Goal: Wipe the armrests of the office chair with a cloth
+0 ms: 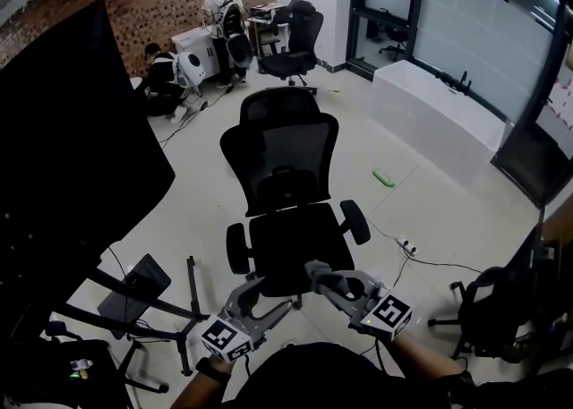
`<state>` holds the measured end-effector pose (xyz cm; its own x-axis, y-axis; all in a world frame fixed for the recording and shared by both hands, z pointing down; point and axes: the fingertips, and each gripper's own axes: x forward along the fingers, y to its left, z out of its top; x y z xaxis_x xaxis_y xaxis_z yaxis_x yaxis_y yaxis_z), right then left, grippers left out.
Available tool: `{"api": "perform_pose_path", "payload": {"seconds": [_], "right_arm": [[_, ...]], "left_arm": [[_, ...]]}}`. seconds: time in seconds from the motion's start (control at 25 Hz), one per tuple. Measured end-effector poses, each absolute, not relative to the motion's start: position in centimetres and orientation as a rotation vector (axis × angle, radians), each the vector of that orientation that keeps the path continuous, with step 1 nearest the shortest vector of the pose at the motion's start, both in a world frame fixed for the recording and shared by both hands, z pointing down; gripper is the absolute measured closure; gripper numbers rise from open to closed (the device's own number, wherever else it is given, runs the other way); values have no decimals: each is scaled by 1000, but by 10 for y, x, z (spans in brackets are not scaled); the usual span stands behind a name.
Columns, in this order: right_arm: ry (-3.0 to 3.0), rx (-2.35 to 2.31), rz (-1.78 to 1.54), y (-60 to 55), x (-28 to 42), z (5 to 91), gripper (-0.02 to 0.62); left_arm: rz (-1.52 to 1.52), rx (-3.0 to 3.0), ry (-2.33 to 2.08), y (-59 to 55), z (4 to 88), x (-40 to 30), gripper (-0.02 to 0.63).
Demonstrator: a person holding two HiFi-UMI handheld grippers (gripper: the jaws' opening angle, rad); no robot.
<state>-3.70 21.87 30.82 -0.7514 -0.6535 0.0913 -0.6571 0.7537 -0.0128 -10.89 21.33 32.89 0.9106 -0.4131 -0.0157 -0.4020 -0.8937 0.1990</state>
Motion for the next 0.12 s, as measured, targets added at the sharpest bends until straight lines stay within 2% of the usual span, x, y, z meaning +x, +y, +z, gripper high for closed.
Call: {"api": "perform_pose_path", "payload": {"seconds": [0.12], "right_arm": [[-2871, 1079, 78, 221, -32, 305, 561]], "left_arm": [[-77, 2886, -625, 218, 326, -105, 282]]}}
